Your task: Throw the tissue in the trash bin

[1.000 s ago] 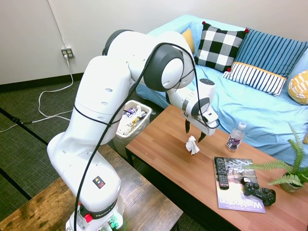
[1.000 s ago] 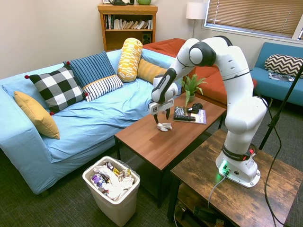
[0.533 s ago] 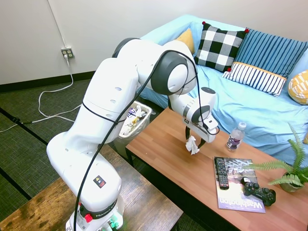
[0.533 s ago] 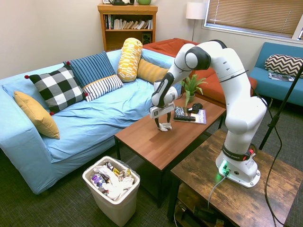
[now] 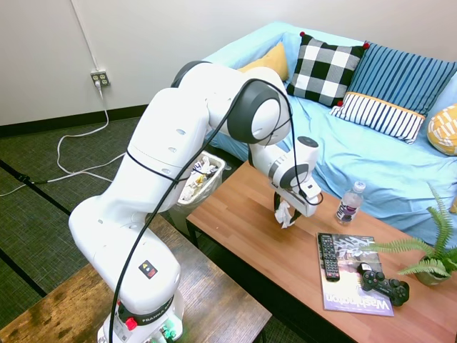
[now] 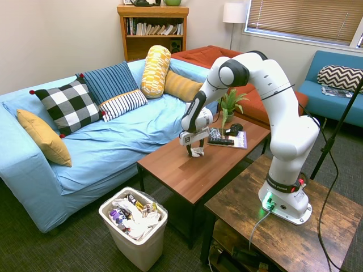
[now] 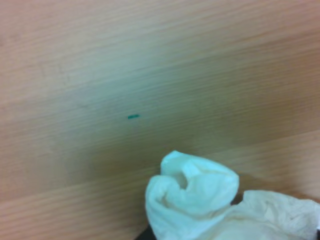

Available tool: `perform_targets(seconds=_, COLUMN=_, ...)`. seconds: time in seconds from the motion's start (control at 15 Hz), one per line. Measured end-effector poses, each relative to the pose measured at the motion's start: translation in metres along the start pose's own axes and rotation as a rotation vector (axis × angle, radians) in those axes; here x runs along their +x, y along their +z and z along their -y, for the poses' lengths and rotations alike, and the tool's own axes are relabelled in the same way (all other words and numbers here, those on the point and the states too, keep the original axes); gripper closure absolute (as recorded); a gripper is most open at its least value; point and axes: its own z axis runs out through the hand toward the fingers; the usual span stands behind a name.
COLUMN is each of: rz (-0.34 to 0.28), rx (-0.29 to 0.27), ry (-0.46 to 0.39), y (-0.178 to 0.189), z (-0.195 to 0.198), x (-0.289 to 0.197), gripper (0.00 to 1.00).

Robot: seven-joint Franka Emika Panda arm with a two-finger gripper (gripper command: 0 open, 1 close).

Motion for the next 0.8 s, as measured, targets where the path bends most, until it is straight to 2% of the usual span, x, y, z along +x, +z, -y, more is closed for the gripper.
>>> perform_targets(seconds=0.8, rz=0.033, rx=0.039, ry=0.020, y=-0.005, z=0.002, x=-0.016, gripper=1.00)
